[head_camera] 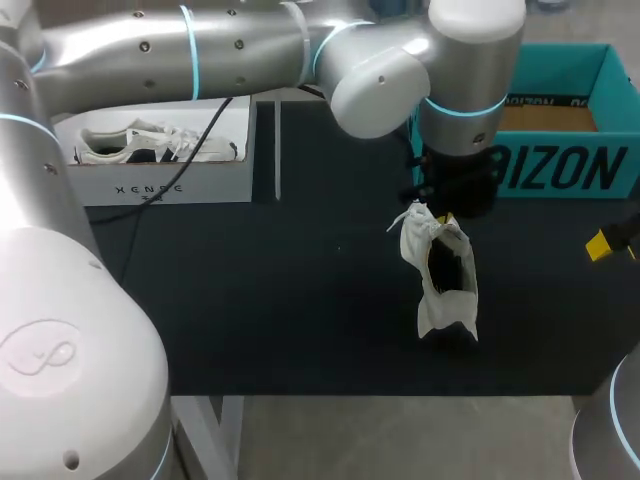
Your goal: Take the shoe out of the shoebox, open the shoe tongue, remove and reinsert the insole, then place the shoe into the shoebox
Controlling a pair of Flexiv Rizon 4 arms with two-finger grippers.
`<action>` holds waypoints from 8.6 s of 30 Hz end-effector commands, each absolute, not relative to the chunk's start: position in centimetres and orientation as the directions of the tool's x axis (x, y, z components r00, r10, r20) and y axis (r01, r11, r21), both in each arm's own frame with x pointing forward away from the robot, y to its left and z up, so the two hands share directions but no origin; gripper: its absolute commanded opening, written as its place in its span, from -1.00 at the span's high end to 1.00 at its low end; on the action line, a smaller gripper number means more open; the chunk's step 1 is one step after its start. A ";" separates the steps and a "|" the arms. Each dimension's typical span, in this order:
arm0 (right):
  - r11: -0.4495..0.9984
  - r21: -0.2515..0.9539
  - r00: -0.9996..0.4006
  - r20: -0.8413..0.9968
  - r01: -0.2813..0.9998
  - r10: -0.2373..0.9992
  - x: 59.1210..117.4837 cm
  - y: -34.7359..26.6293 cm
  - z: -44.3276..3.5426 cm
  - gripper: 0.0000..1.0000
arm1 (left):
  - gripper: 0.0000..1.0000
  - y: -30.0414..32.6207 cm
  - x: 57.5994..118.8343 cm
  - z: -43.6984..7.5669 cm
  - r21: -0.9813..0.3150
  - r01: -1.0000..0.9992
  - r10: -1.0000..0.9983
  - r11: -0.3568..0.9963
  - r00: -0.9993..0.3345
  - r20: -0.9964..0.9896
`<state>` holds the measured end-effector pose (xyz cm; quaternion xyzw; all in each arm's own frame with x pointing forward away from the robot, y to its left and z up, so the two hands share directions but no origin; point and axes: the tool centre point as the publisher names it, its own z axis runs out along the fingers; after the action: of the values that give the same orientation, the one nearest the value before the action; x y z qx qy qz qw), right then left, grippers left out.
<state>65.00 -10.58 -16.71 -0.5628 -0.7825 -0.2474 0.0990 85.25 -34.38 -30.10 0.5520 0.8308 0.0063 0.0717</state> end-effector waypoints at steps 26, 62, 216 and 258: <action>0.245 0.272 -0.345 0.433 0.931 0.832 65.2 -10.5 -16.8 -1.00 | 1.00 -31.4 78.2 -30.5 -0.027 0.475 0.464 0.879 -0.868 -0.174; 0.245 0.272 -0.345 0.433 0.931 0.832 65.2 -10.5 -16.8 -1.00 | -1.00 -29.0 74.9 -30.9 -0.256 0.005 -0.010 0.967 -0.998 -0.057; 0.245 0.272 -0.345 0.433 0.931 0.832 65.2 -10.5 -16.8 -1.00 | 1.00 -0.1 81.9 -19.2 0.166 0.462 0.473 0.871 -0.880 -0.034; 0.245 0.272 -0.345 0.433 0.931 0.832 65.2 -10.5 -16.8 -1.00 | 1.00 23.1 99.1 -16.5 0.306 0.873 0.903 0.380 -0.422 0.081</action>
<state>65.02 -10.57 -16.75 -0.5627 -0.7824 -0.2478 0.0992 99.15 23.07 -16.66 0.5350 0.8294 0.1532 0.0485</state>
